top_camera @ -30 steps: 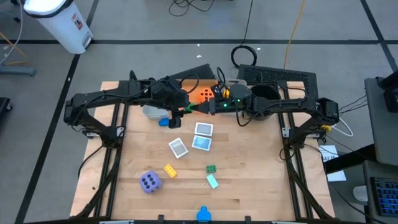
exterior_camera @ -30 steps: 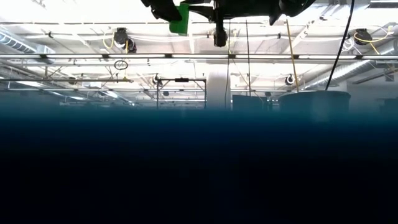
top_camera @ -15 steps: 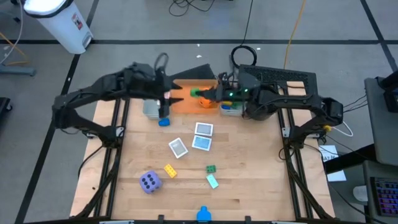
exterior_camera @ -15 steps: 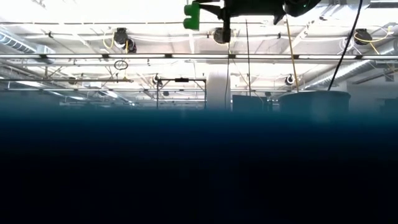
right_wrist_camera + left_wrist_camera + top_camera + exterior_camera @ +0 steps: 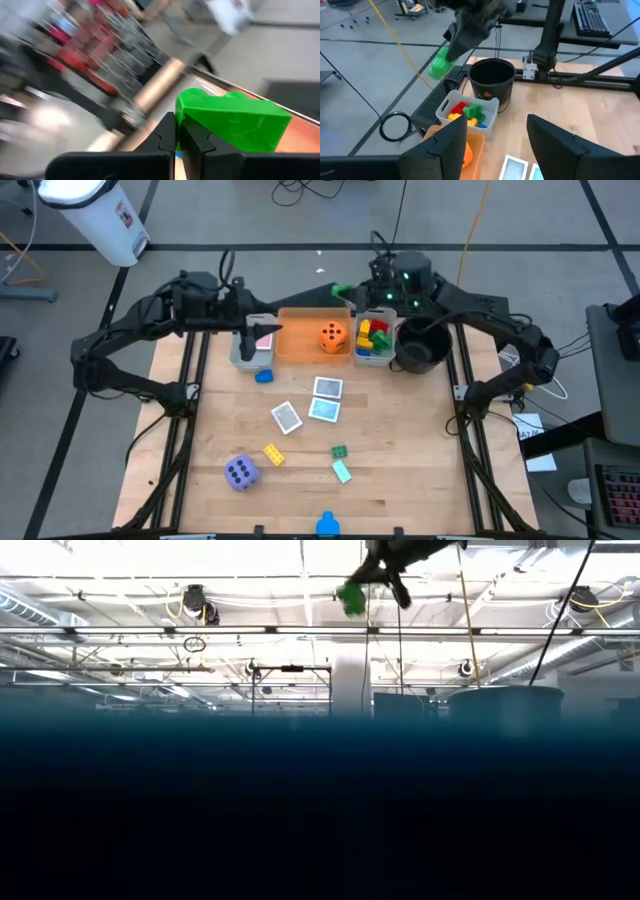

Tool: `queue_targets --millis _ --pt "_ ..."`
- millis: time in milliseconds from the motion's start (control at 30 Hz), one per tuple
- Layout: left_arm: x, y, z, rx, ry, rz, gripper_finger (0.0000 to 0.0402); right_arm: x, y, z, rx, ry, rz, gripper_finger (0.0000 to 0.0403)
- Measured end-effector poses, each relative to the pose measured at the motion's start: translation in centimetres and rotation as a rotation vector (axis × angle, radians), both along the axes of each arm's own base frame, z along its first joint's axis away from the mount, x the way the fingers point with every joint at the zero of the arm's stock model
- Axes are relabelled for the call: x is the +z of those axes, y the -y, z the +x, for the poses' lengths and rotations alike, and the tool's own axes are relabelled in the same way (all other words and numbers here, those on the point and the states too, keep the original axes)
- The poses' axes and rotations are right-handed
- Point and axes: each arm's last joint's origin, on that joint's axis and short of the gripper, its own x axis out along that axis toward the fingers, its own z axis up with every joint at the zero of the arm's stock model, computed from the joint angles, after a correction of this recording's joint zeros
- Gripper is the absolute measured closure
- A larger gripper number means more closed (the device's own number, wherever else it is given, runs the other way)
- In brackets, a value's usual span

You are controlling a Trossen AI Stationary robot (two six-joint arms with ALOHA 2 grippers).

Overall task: Pick & Place Toys
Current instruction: Put the green game piece into the right gray bin

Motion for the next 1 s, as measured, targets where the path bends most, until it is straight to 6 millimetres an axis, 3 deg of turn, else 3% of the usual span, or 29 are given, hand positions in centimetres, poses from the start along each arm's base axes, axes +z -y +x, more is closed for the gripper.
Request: queue_targets --millis 200,567,800,1000 --pt "-0.3 -0.2 0.6 -0.029 -0.011 -0.024 0.0188 -1.7 2.5 -0.4 -0.019 -0.347 -0.032 0.0403" --pt "-0.6 -0.3 1.0 -0.027 -0.020 -0.038 0.0188 -11.9 6.3 0.7 0.133 -0.909 0.112 0.0403" --pt "-0.6 -0.8 0.8 -0.018 -0.011 -0.081 0.0188 -16.5 7.4 2.0 0.242 -1.046 0.144 0.0403" --pt "-0.7 -1.1 0.7 0.001 -0.011 -0.101 0.0188 -17.5 7.2 2.0 0.320 -1.110 0.140 0.0403"
